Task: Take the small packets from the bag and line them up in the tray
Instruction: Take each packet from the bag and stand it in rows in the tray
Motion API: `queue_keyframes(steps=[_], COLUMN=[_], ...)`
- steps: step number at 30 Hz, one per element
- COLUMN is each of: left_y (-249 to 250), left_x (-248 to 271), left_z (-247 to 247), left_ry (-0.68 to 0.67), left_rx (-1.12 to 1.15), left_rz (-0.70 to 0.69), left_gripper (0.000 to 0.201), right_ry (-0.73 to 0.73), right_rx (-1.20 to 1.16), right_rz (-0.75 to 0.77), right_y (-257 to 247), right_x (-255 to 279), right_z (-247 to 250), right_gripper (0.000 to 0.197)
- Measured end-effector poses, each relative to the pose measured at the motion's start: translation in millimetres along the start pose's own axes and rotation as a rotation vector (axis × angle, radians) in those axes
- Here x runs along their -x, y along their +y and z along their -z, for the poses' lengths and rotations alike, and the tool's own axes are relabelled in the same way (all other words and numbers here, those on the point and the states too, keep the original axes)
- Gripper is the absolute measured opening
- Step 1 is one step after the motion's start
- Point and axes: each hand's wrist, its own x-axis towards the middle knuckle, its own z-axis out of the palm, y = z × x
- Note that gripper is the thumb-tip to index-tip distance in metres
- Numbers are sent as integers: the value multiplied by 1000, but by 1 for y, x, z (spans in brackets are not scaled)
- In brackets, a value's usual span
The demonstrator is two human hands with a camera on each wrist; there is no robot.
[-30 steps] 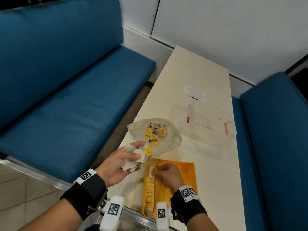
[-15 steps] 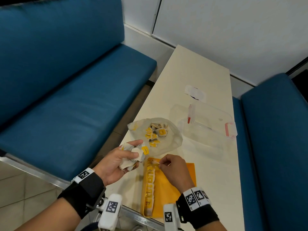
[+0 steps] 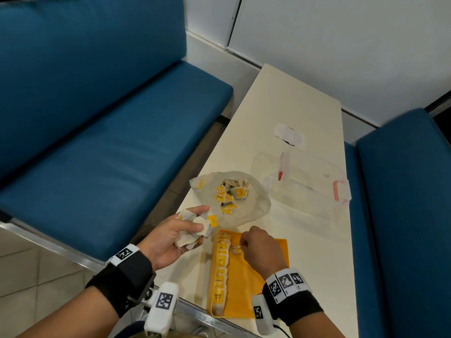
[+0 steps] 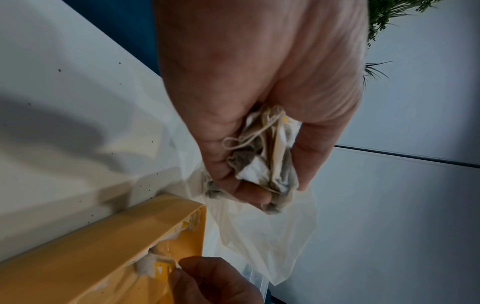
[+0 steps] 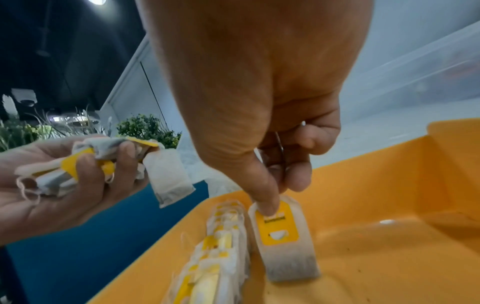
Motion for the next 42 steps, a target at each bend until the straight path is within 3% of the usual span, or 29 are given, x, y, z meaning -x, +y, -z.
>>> queue_keyframes(steps=[4, 10, 24, 29, 34, 42], left_y=[0, -5, -11, -12, -14, -19], left_x=[0, -3, -4, -1, 1, 1], left_z=[1, 0, -2, -4, -3, -4], left_ry=[6, -9, -30, -33, -25, -39], left_rx=[11, 16, 35, 23, 10, 2], left_rz=[10, 36, 76, 64, 53, 59], left_gripper=[45, 51, 48, 46, 49, 51], right_ry=[30, 89, 148, 149, 157, 208], right_rx=[42, 27, -160, -201, -230, -362], right_rz=[-8, -38, -142, -172, -160, -173], right_y=[-3, -6, -12, -12, -10, -4], right_x=[-5, -8, -11, -11, -10, 7], right_z=[-8, -14, -18, -16, -15, -18], right_gripper=[20, 17, 19, 32, 24, 26])
